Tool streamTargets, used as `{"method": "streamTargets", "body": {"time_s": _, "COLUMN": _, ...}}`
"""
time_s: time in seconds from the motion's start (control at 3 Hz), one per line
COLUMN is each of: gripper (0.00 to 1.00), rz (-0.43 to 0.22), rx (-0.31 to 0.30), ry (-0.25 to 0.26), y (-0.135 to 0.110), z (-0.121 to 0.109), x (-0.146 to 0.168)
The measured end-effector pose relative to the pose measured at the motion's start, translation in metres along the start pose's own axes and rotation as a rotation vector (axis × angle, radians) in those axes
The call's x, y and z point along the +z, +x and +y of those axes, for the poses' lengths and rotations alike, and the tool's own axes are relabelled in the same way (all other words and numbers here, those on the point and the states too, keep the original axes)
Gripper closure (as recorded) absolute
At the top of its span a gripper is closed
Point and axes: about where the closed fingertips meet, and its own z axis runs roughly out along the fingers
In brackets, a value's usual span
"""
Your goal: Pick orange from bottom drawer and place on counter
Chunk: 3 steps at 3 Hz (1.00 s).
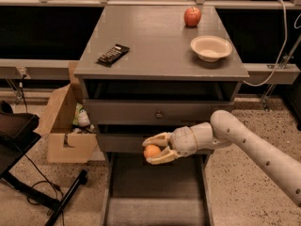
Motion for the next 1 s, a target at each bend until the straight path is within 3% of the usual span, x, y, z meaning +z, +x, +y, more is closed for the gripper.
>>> {"method": "streamTargets", "body": {"time_s": 0.33, "gripper": 1.0, "rz": 0.0, "rx": 0.0, "ry": 0.0, "y": 0.0, "z": 0.0, "x": 0.0}}
{"method": "streamTargets", "body": {"time_s": 0.67, "gripper": 1.0, "rz": 0.0, "rx": 0.014, "ry": 0.063, "y": -0.029, "z": -0.035, "x": -0.018}}
{"method": "streamTargets", "body": {"time_s": 1.0, "gripper": 1.0, "rz": 0.037, "rx": 0.058, "ry": 0.156, "y": -0.088, "z": -0.1, "x": -0.048}}
